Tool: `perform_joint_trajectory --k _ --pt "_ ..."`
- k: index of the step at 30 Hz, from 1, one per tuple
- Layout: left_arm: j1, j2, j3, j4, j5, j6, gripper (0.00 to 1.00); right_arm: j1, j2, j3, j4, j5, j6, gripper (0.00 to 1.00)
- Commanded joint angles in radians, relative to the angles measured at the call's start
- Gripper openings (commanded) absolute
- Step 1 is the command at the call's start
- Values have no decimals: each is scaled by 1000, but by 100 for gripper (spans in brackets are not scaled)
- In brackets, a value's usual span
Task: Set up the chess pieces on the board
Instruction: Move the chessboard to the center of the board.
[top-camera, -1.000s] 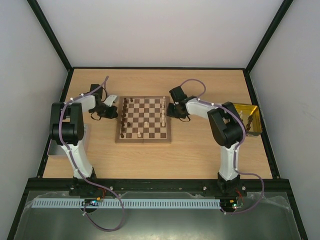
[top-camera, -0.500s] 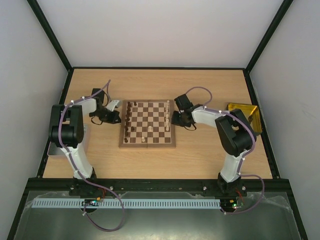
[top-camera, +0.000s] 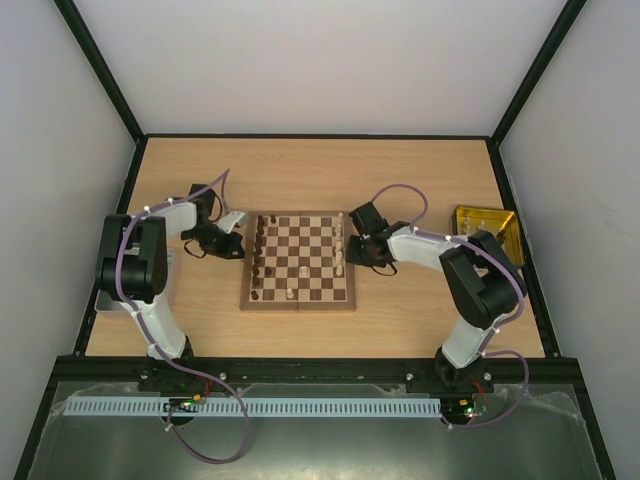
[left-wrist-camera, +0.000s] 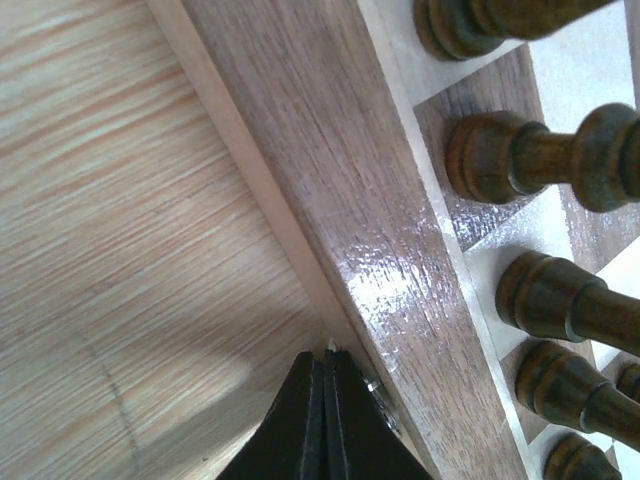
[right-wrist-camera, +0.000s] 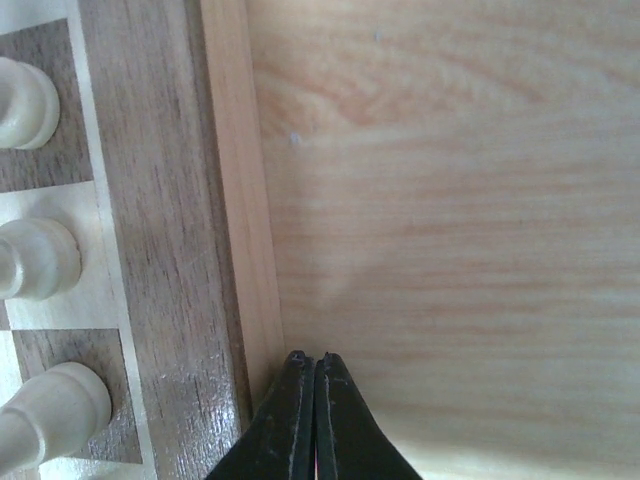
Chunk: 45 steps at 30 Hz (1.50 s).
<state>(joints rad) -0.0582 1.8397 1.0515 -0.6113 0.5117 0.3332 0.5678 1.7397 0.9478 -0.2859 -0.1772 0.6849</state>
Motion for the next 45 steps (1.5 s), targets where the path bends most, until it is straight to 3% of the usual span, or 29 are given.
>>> perform_joint_trajectory --k 1,12,37,45 --pt "-35 16 -32 -84 19 30 2 54 -69 -64 17 -72 29 2" --pt "-35 14 -34 -79 28 30 2 64 -139 -99 -19 -39 21 2" --pt "-37 -17 -49 -123 27 113 2 32 30 104 -97 2 -34 2" --pt "-20 -17 -61 -83 -24 89 2 23 -21 98 -137 36 -38 2"
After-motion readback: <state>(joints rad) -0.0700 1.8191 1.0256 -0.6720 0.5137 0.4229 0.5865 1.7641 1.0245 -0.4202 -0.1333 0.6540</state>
